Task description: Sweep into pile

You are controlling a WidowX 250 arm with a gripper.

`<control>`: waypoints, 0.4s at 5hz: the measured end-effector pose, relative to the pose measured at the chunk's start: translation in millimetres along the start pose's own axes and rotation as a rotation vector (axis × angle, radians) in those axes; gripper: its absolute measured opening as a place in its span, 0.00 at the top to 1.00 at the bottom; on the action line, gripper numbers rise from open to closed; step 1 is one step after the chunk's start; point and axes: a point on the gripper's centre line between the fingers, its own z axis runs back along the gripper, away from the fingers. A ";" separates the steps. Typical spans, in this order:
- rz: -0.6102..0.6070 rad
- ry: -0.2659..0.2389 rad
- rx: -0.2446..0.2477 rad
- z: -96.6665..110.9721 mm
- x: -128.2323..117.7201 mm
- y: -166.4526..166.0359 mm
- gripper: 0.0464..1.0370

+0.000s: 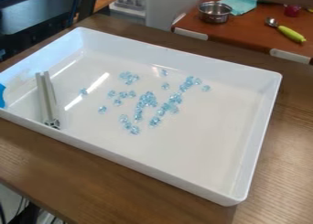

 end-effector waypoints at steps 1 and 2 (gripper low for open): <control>0.010 0.042 -0.005 -13.6 -4.1 1.9 0.04; -0.004 0.058 -0.033 -40.1 -13.6 -9.7 0.04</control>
